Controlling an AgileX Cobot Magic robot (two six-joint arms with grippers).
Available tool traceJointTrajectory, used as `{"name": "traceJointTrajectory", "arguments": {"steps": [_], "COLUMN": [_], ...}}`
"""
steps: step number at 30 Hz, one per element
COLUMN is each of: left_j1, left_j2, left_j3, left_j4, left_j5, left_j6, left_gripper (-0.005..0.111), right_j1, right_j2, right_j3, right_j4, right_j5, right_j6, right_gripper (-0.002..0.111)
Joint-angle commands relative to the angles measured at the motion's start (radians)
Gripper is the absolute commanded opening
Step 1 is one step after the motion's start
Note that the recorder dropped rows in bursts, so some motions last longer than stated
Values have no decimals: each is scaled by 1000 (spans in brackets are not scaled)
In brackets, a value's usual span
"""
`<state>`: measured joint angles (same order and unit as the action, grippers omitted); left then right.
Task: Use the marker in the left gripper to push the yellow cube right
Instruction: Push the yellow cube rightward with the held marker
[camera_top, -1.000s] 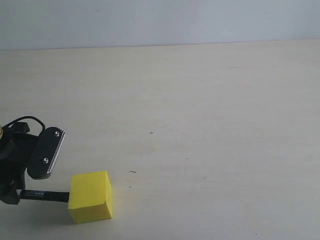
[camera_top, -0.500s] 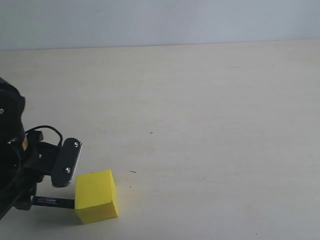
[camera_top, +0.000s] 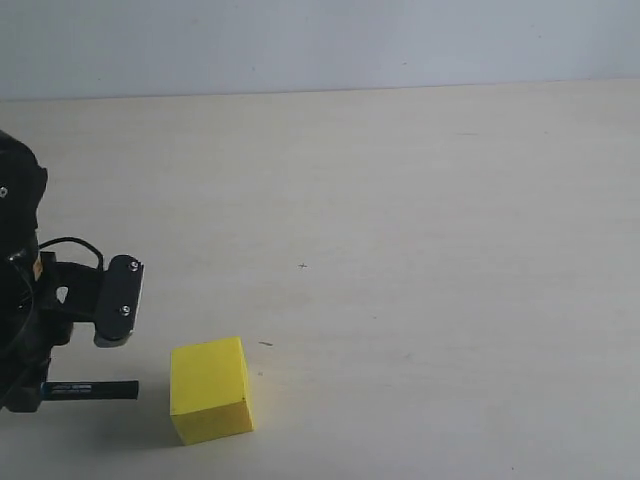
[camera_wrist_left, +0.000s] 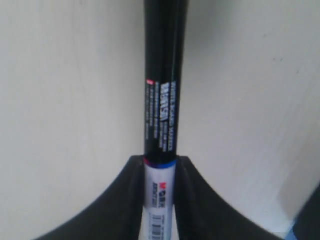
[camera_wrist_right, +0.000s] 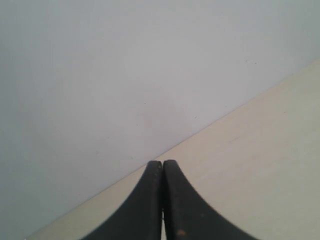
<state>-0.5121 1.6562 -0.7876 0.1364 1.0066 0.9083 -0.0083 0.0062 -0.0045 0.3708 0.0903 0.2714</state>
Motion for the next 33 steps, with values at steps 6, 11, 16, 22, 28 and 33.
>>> {"name": "traceJointTrajectory", "arguments": {"steps": [6, 11, 16, 22, 28, 33], "left_j1": [-100, -76, 13, 14, -85, -202], "left_j2": [3, 3, 3, 3, 20, 28], "left_j3": [-3, -21, -26, -26, -26, -29], "left_j4": [-178, -127, -101, -98, -122, -136], "left_j5": [-225, -186, -146, -127, -127, -157], "left_j6": [117, 102, 102, 109, 109, 106], "left_gripper": [0, 0, 0, 0, 0, 0], "right_j1": [-4, -4, -4, -4, -4, -4], "right_j2": [-6, -6, -6, -6, -6, -6], "right_j3": [4, 4, 4, 4, 4, 4], "right_j4": [-6, -4, -4, -4, -5, -5], "right_j5": [-3, -3, -3, -3, -3, -3], "right_j6": [-9, -9, -9, -9, -9, -9], "right_gripper": [0, 0, 0, 0, 0, 0]}}
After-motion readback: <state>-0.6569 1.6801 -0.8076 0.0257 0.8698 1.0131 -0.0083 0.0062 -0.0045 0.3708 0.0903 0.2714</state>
